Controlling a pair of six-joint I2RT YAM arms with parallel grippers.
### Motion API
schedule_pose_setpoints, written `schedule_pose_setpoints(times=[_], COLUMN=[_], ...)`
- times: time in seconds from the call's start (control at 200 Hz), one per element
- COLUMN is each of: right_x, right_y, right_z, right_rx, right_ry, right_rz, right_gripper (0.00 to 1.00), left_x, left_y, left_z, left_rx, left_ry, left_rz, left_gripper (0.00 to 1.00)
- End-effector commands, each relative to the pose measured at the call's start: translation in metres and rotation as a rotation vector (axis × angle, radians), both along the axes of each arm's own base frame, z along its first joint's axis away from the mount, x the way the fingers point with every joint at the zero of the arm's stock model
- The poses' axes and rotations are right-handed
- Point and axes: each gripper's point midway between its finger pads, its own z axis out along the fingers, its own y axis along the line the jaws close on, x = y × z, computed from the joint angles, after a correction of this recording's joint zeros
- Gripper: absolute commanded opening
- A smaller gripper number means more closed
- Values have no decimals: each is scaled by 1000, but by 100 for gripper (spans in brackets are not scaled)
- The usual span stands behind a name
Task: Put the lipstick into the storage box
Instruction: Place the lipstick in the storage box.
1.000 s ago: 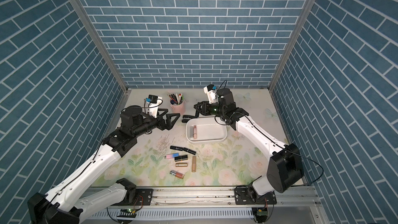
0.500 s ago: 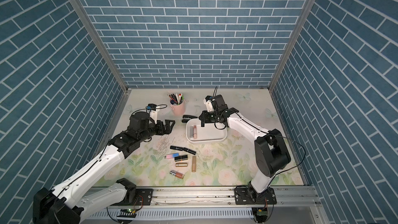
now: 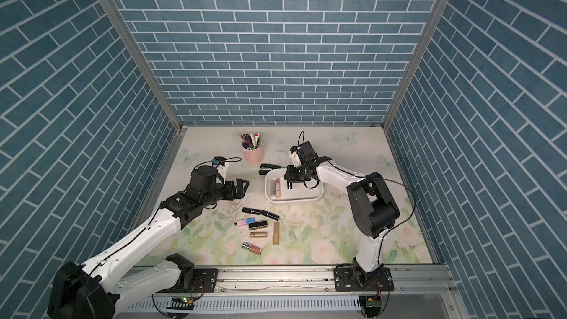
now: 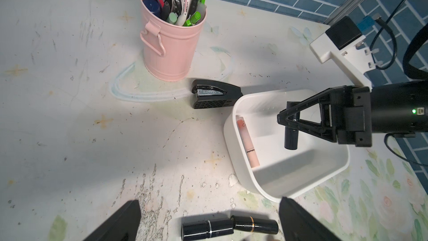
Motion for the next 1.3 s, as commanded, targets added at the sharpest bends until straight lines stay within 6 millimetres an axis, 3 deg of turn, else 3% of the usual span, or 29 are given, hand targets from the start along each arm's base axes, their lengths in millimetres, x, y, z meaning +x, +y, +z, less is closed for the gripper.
schedule_pose_setpoints(times=[0.0, 0.47, 1.295], right_x=[-4, -6, 2], right_y=[7, 13, 19], right_z=[-12, -44, -58], right_rx=[-5, -19, -19], right_ry=[-2, 46, 60], right_rz=[40, 43, 31], right_gripper=[16, 20, 31], left_x=[-1, -6, -9], left_y=[2, -6, -7], left_z=[-9, -31, -38], left_rx=[4, -17, -10], left_ry=[17, 68, 88], left_rz=[8, -29, -46], left_gripper=[100, 100, 100])
